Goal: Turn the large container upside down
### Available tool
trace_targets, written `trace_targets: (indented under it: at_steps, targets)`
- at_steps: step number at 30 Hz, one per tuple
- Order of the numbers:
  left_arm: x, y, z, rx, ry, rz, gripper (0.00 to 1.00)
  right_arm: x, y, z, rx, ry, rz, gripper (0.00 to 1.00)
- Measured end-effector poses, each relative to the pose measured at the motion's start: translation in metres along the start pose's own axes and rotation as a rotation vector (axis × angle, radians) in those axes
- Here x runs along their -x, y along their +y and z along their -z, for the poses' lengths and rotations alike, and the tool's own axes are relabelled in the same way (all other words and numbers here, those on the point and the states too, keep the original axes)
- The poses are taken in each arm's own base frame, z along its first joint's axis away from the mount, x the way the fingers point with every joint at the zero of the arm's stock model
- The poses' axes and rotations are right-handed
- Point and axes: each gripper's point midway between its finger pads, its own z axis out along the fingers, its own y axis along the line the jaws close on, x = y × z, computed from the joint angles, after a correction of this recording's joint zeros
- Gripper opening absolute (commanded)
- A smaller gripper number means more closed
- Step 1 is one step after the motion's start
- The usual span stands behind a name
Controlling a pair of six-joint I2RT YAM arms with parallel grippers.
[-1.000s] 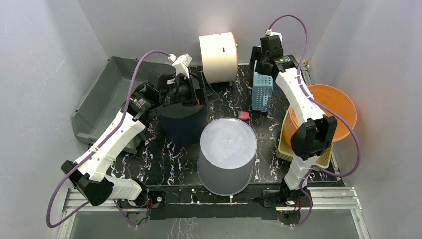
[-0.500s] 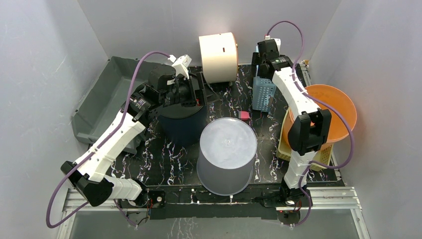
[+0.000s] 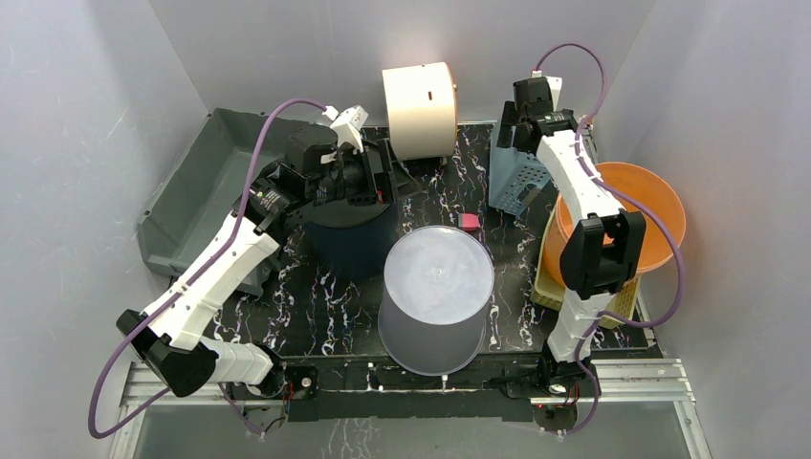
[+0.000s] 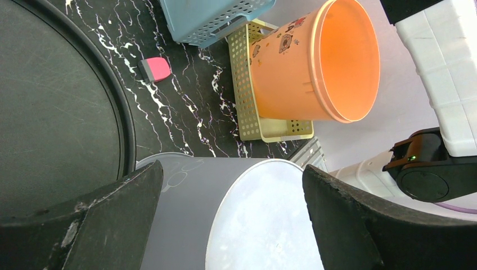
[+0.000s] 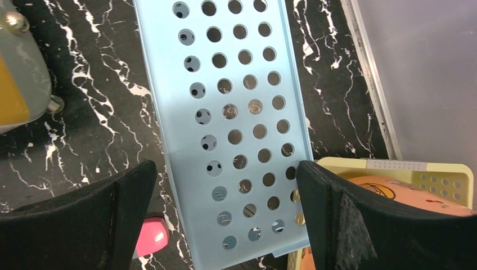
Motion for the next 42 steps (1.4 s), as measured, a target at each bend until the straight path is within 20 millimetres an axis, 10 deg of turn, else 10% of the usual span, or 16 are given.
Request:
trace_targets:
  at_steps: [18,28,42]
  targets:
    - [-0.003,0.002,0.002,0.013,0.017,0.002,0.94,0.0,-0.013,-0.015,-0.032,0.0,-0.026,0.98]
    - [0.003,-0.004,0.006,0.002,0.004,-0.007,0.94,-0.004,-0.005,-0.061,0.016,0.067,-0.093,0.97]
    - [0.004,-0.006,0.005,-0.008,0.0,-0.007,0.94,0.006,0.0,-0.011,0.137,0.072,-0.115,0.98]
